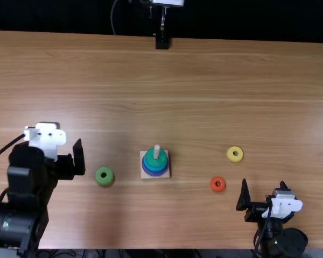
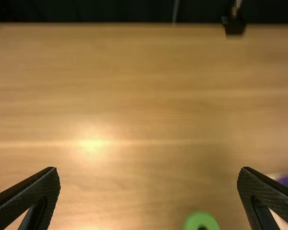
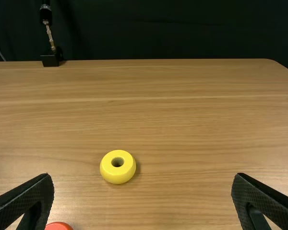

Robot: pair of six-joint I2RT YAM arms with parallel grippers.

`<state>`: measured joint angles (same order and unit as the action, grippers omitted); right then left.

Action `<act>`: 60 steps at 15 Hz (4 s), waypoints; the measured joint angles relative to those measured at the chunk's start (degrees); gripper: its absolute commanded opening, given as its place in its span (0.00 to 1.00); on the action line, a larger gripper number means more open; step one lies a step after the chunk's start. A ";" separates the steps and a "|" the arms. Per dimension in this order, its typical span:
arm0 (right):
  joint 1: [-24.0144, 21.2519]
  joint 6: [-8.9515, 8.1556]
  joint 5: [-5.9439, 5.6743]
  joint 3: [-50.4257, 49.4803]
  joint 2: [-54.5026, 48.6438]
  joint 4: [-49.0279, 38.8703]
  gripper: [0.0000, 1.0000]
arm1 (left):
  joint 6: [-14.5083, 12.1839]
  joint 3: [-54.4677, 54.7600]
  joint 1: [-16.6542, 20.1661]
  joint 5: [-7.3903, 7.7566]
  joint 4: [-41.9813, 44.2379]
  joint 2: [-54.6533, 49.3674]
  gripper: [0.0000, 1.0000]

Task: Build the Hanoi tower: stack the rings onto the peg from bottom to top in this color order: purple, dark blue, light blue, dark green, light green, yellow, orange.

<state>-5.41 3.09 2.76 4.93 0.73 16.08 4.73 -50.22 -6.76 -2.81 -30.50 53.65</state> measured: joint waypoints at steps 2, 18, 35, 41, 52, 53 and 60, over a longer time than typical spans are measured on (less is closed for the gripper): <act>0.00 0.00 0.00 0.00 0.00 0.00 1.00 | -0.02 -3.37 -3.02 2.05 -4.52 7.69 1.00; 0.00 0.00 0.00 0.00 0.00 -0.02 1.00 | 0.00 -4.04 -17.62 -8.44 -10.08 29.24 1.00; 0.00 0.02 0.00 0.00 0.00 0.00 1.00 | 0.00 -1.05 -15.63 0.26 -6.43 35.04 1.00; 0.00 0.00 -0.02 0.00 0.00 -0.02 1.00 | -0.02 -1.03 -15.58 0.26 -2.69 37.05 1.00; 0.00 0.00 0.00 0.00 0.00 0.00 1.00 | -0.02 -1.05 -13.75 0.46 -6.21 37.81 1.00; 0.00 0.02 0.00 0.00 0.00 0.00 1.00 | -0.02 -1.03 -13.75 0.44 -6.27 39.17 1.00; 0.00 0.00 -0.02 0.00 0.00 0.00 1.00 | -0.04 -1.03 -13.75 0.44 -6.27 40.00 0.92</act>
<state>-5.41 3.09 2.74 4.93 0.73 16.08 4.69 -51.24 -20.51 -2.37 -36.77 93.65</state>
